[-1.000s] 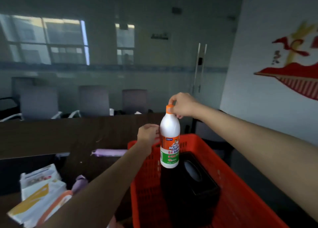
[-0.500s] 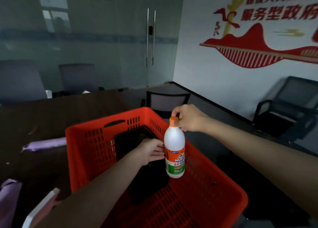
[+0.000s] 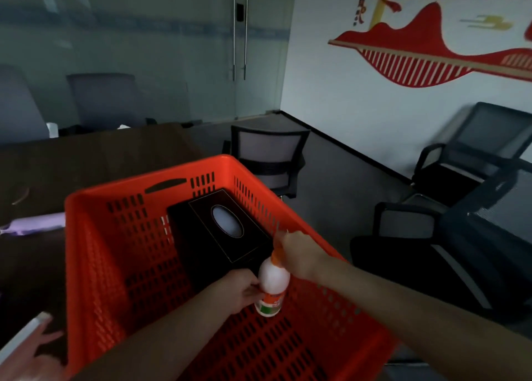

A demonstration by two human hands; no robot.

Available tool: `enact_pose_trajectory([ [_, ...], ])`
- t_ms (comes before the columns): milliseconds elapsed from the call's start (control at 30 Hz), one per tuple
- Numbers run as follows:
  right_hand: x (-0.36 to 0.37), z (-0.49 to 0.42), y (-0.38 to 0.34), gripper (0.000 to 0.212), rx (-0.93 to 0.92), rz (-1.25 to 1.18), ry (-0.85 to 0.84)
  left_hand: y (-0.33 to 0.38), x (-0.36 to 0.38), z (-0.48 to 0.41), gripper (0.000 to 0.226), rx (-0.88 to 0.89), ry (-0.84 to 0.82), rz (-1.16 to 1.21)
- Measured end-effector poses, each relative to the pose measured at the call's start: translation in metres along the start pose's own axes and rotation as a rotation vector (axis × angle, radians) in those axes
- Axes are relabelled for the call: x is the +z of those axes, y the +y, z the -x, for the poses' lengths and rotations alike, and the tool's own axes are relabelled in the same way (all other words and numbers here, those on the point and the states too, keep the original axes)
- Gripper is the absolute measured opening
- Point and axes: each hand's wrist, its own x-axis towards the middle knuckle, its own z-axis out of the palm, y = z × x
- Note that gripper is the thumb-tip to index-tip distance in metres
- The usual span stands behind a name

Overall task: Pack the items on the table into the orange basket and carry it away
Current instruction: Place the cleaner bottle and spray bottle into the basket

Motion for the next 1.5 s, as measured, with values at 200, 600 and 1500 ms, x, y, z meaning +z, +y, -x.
enact_pose_trajectory([
  [200,0.024,-0.008,0.01,0.028,0.013,0.049,-0.043,-0.014,0.001,-0.021,0.019,-0.003,0.066,0.108],
  [600,0.006,-0.023,-0.002,0.033,0.001,0.054,-0.125,0.017,-0.01,0.019,0.017,0.051,-0.095,-0.136],
  [1500,0.061,0.001,-0.324,0.041,-0.867,0.104,-0.272,-0.045,-0.328,0.213,0.022,0.32,0.399,0.396],
])
